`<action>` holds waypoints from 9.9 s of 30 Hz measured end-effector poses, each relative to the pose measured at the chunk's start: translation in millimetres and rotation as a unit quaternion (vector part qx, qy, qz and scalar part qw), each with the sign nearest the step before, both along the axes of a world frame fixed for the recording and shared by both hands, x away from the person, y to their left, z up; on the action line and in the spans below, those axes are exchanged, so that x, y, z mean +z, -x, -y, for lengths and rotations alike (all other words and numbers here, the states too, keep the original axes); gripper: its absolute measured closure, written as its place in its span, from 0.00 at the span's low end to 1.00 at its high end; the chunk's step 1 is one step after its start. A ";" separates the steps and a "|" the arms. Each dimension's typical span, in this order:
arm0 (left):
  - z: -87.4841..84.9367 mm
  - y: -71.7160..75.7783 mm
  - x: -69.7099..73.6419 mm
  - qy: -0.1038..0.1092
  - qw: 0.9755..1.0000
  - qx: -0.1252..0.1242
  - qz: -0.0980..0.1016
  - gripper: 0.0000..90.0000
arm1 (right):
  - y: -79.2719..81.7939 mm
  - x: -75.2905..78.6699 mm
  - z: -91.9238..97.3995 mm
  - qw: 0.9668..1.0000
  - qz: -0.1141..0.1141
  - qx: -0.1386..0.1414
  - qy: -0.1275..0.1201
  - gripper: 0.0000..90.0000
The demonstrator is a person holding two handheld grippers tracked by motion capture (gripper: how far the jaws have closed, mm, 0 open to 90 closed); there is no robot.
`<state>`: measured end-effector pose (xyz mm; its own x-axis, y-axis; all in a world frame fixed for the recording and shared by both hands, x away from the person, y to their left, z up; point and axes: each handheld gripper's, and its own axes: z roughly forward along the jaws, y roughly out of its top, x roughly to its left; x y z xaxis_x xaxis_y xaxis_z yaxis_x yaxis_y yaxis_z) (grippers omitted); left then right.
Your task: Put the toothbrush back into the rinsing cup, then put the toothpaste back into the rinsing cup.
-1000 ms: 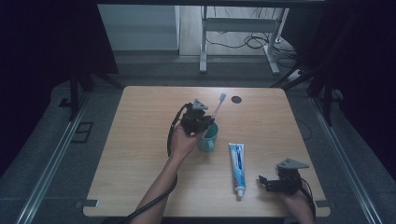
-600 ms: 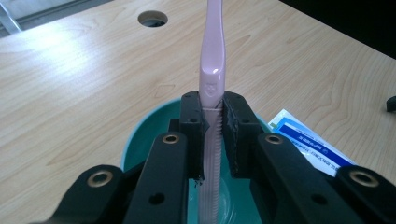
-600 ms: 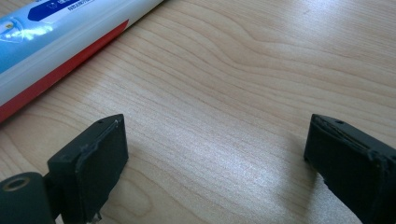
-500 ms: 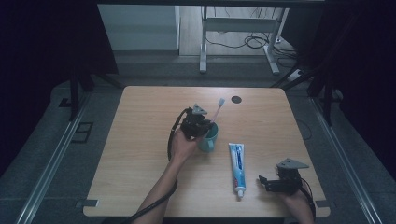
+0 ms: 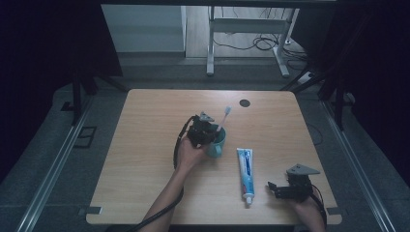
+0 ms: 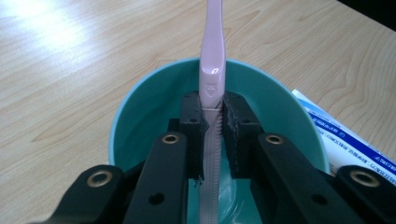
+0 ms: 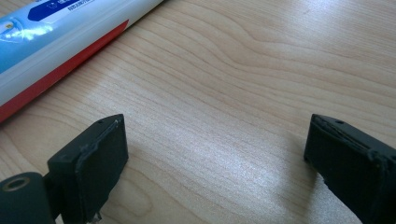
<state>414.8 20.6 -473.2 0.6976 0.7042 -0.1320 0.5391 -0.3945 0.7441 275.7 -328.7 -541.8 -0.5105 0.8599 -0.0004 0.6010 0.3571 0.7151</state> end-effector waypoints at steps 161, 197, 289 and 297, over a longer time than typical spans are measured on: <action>-85.5 119.7 -42.5 -0.044 0.999 0.009 0.027 0.00 | -0.1 -0.1 -0.1 1.000 0.001 0.001 0.001 0.06; -90.1 130.0 -71.5 -0.081 0.996 0.020 -0.008 0.00 | 3.4 7.4 2.4 1.000 -0.015 0.012 -0.013 0.29; -90.3 130.4 -71.2 -0.083 0.996 0.022 -0.009 0.01 | -8.9 32.5 -78.3 0.978 -0.114 0.172 0.006 0.85; -90.2 130.4 -71.2 -0.082 0.996 0.023 -0.009 0.01 | -16.7 56.5 -76.6 0.979 -0.110 0.168 0.026 0.65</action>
